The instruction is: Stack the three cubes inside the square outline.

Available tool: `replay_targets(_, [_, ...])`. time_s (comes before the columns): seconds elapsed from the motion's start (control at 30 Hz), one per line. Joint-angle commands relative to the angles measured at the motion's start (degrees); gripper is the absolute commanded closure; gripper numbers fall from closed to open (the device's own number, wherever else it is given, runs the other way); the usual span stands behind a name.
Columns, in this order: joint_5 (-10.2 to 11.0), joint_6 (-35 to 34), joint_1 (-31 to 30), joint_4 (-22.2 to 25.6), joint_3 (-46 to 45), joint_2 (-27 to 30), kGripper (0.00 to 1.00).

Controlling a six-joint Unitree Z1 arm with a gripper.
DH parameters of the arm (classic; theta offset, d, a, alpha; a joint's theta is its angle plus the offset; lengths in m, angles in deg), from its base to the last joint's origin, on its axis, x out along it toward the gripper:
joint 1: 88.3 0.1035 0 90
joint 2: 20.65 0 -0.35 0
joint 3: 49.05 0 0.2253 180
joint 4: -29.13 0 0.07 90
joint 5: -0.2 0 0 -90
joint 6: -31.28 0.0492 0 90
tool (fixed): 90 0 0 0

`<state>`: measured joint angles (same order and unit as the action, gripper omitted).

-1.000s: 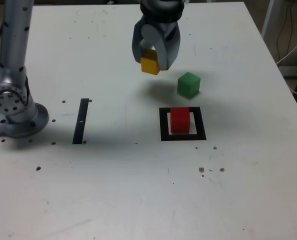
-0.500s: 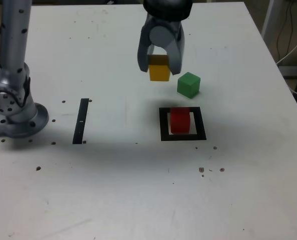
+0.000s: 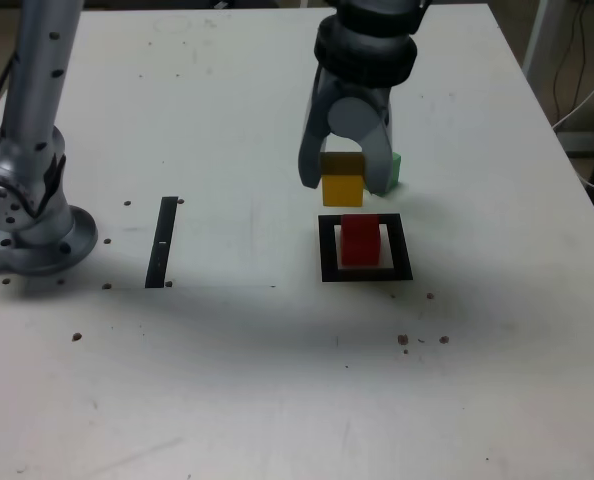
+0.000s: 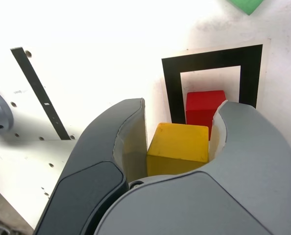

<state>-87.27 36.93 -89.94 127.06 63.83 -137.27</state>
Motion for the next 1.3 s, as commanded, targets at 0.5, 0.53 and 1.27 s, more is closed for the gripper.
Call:
replay_targets(0.5, [-1.86,-2.66,-1.35,-2.08,1.34,-3.69,0.6])
replay_targets(0.53, [-1.92,-2.66,-1.35,-2.17,1.4,-3.85,0.6])
replay_targets(1.27, [-2.02,-2.4,-1.03,-4.62,-0.93,-4.87,0.41])
